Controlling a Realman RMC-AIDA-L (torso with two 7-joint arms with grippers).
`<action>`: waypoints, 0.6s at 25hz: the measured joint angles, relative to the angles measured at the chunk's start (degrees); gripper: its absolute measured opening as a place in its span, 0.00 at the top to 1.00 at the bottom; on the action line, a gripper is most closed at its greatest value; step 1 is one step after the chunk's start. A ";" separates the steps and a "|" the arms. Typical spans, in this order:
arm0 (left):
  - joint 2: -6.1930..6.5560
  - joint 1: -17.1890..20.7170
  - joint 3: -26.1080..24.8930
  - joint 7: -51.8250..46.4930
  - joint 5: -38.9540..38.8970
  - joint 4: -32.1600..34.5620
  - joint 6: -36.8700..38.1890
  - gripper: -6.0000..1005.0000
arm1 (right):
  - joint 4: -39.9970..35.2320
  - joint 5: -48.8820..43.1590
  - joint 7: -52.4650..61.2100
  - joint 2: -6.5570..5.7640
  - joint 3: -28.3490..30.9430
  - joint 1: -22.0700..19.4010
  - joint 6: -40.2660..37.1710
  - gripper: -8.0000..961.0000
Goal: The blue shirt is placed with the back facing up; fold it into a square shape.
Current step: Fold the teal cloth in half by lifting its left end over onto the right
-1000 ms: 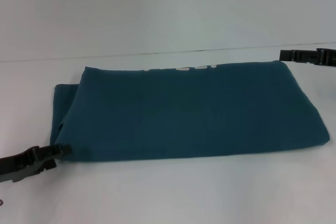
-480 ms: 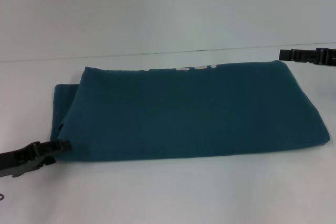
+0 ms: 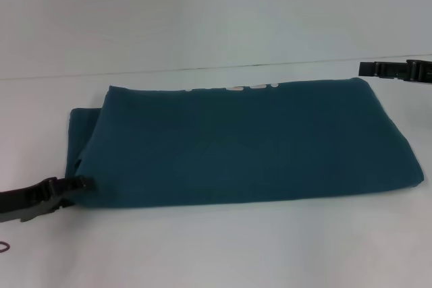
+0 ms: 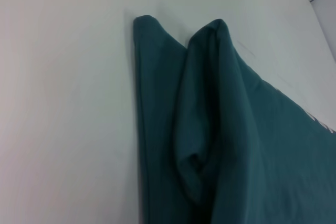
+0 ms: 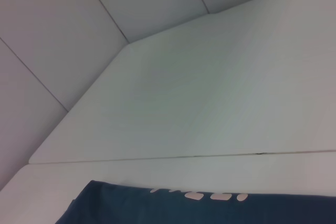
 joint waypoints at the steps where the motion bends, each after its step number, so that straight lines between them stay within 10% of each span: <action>1: 0.02 -0.17 0.04 -0.02 0.00 -0.03 -0.01 0.29 | 0.00 0.00 0.00 0.00 0.03 0.00 0.00 0.19; 15: 0.09 -1.73 2.58 0.23 0.00 -0.04 -1.79 0.29 | 0.00 -0.01 0.00 -0.03 0.01 -0.09 0.68 0.19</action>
